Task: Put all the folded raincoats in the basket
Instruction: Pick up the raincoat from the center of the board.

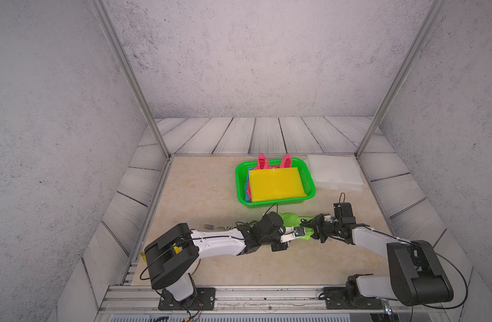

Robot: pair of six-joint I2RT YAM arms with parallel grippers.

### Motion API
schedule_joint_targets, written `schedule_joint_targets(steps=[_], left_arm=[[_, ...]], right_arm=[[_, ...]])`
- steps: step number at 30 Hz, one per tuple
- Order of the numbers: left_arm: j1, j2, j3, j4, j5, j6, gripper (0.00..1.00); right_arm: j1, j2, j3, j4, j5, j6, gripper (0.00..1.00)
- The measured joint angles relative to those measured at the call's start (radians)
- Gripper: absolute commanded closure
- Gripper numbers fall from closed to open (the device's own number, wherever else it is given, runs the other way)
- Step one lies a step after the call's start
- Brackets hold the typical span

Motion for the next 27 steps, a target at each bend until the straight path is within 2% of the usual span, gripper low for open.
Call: schedule_joint_targets(steps=[1, 2, 3, 5, 6, 11, 17, 20, 27], left_arm=[[0.001, -0.001, 0.003, -0.011, 0.006, 0.004, 0.71], [0.003, -0.002, 0.01, -0.028, 0.015, 0.007, 0.56], [0.008, -0.003, 0.027, -0.065, 0.04, 0.011, 0.47], [0.023, -0.01, 0.069, -0.144, 0.1, 0.012, 0.44], [0.037, -0.016, 0.098, -0.194, 0.137, 0.013, 0.36], [0.124, -0.079, 0.246, -0.462, 0.333, 0.036, 0.3], [0.22, -0.182, 0.35, -0.807, 0.521, 0.108, 0.28], [0.269, -0.208, 0.383, -0.95, 0.565, 0.135, 0.16], [0.414, -0.262, 0.431, -1.115, 0.576, 0.139, 0.14]], right_arm=[[0.001, -0.003, 0.001, 0.001, -0.002, 0.004, 0.99], [0.003, -0.006, 0.001, -0.002, -0.002, 0.008, 1.0], [0.004, -0.012, 0.002, -0.008, -0.001, 0.005, 1.0], [0.004, -0.031, 0.005, -0.024, -0.001, -0.005, 1.0], [0.004, -0.045, 0.006, -0.035, -0.001, -0.011, 1.0], [0.004, -0.164, 0.024, -0.135, 0.009, -0.1, 1.0], [0.004, -0.347, 0.094, -0.325, 0.034, -0.32, 1.0], [0.004, -0.403, 0.141, -0.402, 0.034, -0.433, 1.0], [0.004, -0.462, 0.245, -0.494, 0.029, -0.624, 1.0]])
